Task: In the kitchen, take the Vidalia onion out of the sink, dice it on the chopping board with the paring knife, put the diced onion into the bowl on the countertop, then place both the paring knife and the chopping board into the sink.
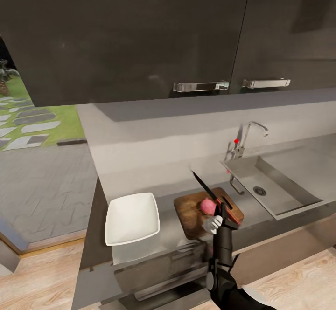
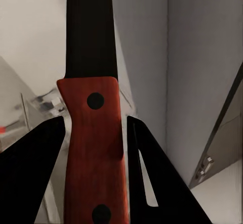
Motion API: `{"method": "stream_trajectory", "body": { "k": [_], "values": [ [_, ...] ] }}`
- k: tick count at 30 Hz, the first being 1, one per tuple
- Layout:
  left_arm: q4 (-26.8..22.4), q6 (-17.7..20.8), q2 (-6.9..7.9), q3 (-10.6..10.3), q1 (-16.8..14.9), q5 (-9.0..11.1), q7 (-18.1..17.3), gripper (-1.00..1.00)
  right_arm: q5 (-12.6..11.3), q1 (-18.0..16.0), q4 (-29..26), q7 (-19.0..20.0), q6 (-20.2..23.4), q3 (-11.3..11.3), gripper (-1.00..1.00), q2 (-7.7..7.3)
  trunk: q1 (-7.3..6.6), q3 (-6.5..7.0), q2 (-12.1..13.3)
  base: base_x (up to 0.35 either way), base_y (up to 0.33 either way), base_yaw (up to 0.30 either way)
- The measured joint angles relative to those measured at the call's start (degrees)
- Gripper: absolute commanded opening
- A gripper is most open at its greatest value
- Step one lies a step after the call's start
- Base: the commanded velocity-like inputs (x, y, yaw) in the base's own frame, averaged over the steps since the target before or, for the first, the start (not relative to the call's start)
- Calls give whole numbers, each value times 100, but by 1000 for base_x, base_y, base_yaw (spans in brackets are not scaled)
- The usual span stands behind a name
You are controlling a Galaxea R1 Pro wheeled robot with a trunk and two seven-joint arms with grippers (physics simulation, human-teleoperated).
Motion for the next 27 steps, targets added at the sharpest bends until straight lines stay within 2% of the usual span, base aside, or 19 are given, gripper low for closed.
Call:
{"method": "stream_trajectory", "body": {
  "k": [6, 11, 13, 19, 27],
  "values": [
    [-1, 0, 0, 0, 0, 0, 0, 100, -4, 0, 5, 1, 0, -13, -100, -81, 0, 0, 0, 0, 0, 0],
    [1, 0, 0, 0, 0, 0, 0, 100, -8, 0, 21, 3, 1, -470, -100, -143, 0, 0, 0, 0, 0, 0],
    [1, 2, 0, 0, 0, 0, 0, 100, -12, 0, 23, 20, 0, -556, -100, -150, 0, 0, 0, 0, 0, 0],
    [1, 0, 0, 0, 0, 0, 0, 100, -10, 0, 32, 276, 1, -615, -100, -154, 0, 0, 0, 0, 0, 0],
    [3, 0, 0, 0, 0, 0, 0, 100, -7, 0, 153, 372, 1, -620, -100, -140, 0, 0, 0, 0, 0, 0]
  ]
}}
